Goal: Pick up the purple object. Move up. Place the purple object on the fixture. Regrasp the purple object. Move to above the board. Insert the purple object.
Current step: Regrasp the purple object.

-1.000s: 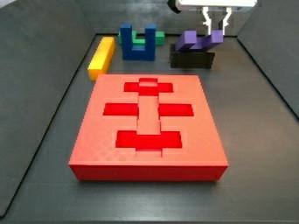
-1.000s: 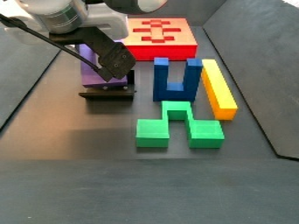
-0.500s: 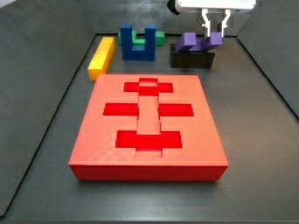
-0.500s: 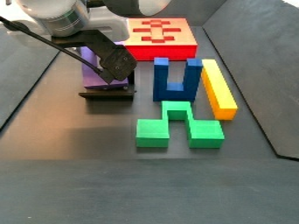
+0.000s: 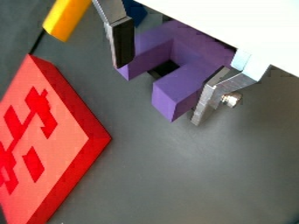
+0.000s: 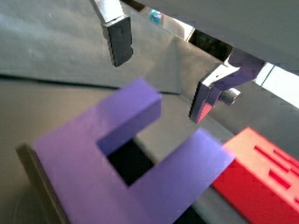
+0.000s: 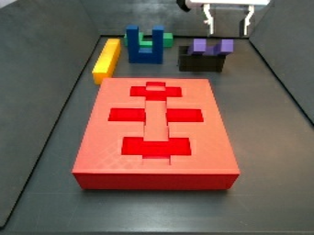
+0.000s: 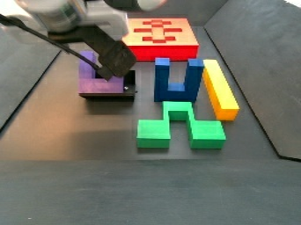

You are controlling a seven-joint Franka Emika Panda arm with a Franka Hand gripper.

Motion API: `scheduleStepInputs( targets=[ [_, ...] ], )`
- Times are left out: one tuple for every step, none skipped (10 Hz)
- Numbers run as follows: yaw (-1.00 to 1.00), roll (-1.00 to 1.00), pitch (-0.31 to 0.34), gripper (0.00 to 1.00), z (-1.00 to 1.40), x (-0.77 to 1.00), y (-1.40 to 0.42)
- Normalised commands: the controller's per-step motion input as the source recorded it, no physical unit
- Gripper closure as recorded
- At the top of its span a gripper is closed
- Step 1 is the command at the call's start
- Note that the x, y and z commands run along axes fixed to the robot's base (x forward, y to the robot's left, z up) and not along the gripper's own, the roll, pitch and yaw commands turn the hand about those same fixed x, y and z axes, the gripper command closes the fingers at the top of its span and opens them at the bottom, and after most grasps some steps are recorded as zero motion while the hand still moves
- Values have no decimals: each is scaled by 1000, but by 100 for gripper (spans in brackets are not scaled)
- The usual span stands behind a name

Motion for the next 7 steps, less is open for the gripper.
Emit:
scheduleStepInputs(
  targets=[
    [-69,537,420,0,120,243,109],
    [-89,843,440,0,3,180,69],
    [-63,1000,440,0,0,103,0],
    [-34,1000,409,0,0,109,0],
    [0,937,389,0,0,249,0],
    [0,749,360,0,0,317,0],
    [0,663,346,0,0,360,0]
  ],
)
